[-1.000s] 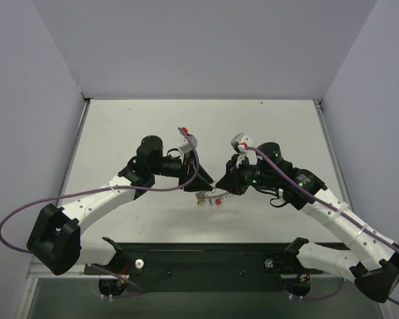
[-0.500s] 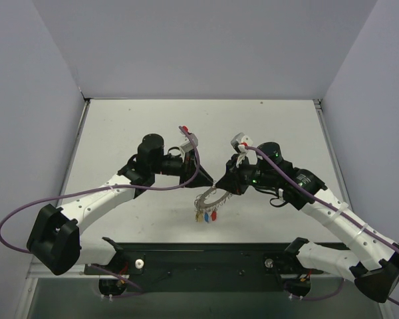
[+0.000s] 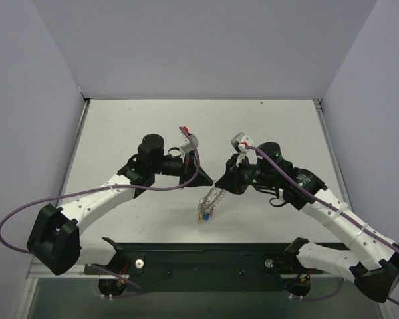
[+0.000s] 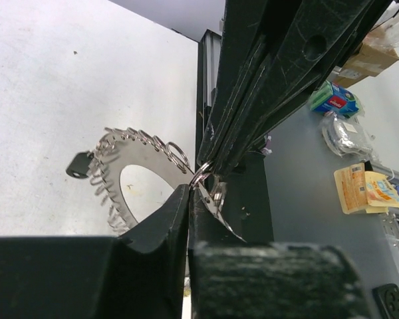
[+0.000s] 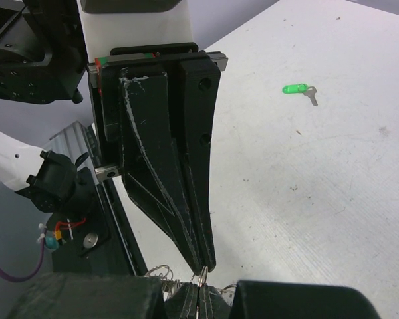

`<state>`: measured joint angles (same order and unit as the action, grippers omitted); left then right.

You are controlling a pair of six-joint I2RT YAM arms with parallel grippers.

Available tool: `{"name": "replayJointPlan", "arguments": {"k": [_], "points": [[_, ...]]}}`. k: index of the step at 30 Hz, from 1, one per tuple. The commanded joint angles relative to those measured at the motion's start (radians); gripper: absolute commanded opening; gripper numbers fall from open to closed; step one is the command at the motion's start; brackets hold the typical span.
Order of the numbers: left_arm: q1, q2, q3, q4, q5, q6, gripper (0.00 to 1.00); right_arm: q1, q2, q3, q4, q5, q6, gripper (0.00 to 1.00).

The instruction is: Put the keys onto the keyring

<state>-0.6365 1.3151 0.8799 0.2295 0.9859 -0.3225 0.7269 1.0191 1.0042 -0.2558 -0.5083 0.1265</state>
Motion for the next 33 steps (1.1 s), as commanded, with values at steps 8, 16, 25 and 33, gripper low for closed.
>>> {"name": "replayJointPlan", "arguments": {"k": [8,16,25,33], "points": [[-0.009,-0.063,0.019,0.025,0.022,0.020,0.00,-0.021,-0.017,0.004,0.098,0.013,0.018,0.00],[-0.008,-0.198,-0.016,-0.019,-0.111,0.074,0.00,-0.043,-0.050,-0.003,0.112,0.025,0.042,0.00],[-0.008,-0.260,-0.042,-0.015,-0.162,0.080,0.00,-0.053,-0.048,-0.012,0.136,0.007,0.061,0.00],[-0.008,-0.275,-0.041,0.007,-0.177,0.068,0.00,-0.055,-0.080,-0.004,0.128,0.042,0.053,0.51]]}}
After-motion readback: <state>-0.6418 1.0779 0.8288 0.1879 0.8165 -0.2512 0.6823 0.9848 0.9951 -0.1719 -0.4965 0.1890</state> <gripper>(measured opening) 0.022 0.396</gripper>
